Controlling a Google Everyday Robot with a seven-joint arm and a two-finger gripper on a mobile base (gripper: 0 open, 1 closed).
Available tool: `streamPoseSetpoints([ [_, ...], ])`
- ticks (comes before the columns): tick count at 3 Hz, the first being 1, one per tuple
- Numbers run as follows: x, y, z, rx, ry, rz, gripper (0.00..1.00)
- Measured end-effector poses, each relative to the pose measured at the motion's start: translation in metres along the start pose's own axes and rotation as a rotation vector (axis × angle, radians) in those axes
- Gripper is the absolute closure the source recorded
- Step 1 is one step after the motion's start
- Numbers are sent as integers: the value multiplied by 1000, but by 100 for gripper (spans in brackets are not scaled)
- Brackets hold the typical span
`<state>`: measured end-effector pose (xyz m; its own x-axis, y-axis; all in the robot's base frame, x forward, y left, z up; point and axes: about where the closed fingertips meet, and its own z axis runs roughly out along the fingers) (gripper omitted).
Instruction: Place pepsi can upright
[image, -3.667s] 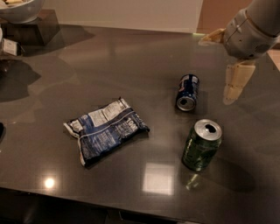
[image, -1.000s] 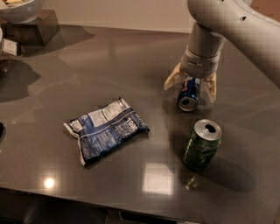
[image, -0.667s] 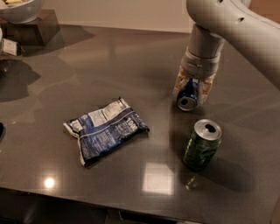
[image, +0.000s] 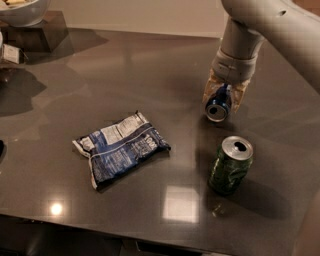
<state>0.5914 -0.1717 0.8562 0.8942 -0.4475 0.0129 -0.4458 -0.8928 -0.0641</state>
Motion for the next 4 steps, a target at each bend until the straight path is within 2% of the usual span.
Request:
streamPoseSetpoints([
  [1, 9, 3, -28, 102, -43, 207, 100],
  [2, 14, 5, -60, 249, -124, 422, 100],
  [3, 1, 15, -80, 360, -271, 622, 100],
  [4, -15, 19, -93, 434, -448, 794, 100],
])
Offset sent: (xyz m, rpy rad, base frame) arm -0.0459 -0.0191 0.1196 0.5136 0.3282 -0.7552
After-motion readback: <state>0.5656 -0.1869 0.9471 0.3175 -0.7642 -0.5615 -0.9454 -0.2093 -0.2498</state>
